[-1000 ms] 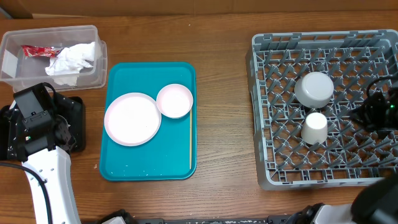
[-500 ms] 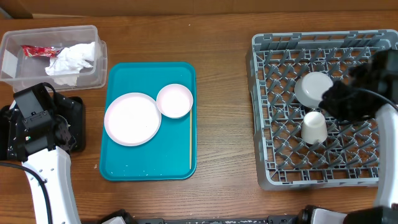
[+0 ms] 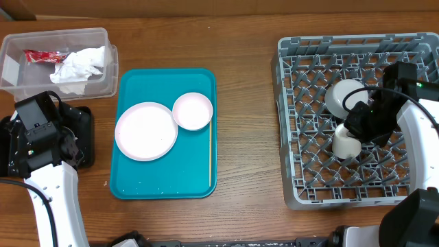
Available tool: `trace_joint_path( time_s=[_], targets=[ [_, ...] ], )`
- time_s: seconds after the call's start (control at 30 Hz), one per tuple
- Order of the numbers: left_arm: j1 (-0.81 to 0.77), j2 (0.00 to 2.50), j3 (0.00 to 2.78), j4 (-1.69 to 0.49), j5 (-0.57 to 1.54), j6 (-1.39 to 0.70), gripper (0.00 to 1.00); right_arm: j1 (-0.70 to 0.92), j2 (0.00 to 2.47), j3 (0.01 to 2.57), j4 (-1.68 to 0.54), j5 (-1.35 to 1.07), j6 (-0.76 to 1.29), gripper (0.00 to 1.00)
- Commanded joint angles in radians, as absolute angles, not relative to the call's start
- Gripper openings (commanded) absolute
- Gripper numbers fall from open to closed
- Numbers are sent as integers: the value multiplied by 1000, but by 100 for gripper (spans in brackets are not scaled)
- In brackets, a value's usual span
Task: Sort waste into correct bins and load items into the dishwasher
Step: 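Open the right gripper and withdraw it from the cup, then move the right gripper to the teal tray and grasp the small pink plate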
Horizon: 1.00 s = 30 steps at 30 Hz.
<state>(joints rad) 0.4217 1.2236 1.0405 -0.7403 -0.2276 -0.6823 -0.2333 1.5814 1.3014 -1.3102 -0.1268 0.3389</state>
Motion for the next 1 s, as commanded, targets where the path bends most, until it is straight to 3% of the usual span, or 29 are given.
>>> trace_joint_path(
  time_s=[0.0, 0.4, 0.53, 0.6, 0.63, 0.67, 0.77, 0.97],
  targets=[
    [430, 1223, 1049, -740, -227, -696, 100, -238, 1579, 1296, -1328, -18, 430, 4],
    [430, 1223, 1049, -740, -227, -696, 100, -237, 1472, 1396, -1404, 2, 472, 4],
    [430, 1223, 1049, -740, -227, -696, 100, -202, 1367, 1461, -1375, -219, 385, 6],
    [430, 1223, 1049, -741, -227, -696, 100, -169, 1332, 1461, -1311, -389, 333, 19],
    [430, 1223, 1049, -740, -227, -696, 100, -142, 1321, 1461, -1269, -487, 309, 40],
    [430, 1223, 1049, -740, -227, -696, 100, -121, 1317, 1461, -1236, -554, 297, 47],
    [430, 1223, 1049, -740, -227, -696, 100, 2, 1327, 1461, -1067, -691, 290, 57],
    [430, 1223, 1049, -740, -228, -696, 100, 369, 1434, 1461, -726, -549, 348, 80]
  ],
)
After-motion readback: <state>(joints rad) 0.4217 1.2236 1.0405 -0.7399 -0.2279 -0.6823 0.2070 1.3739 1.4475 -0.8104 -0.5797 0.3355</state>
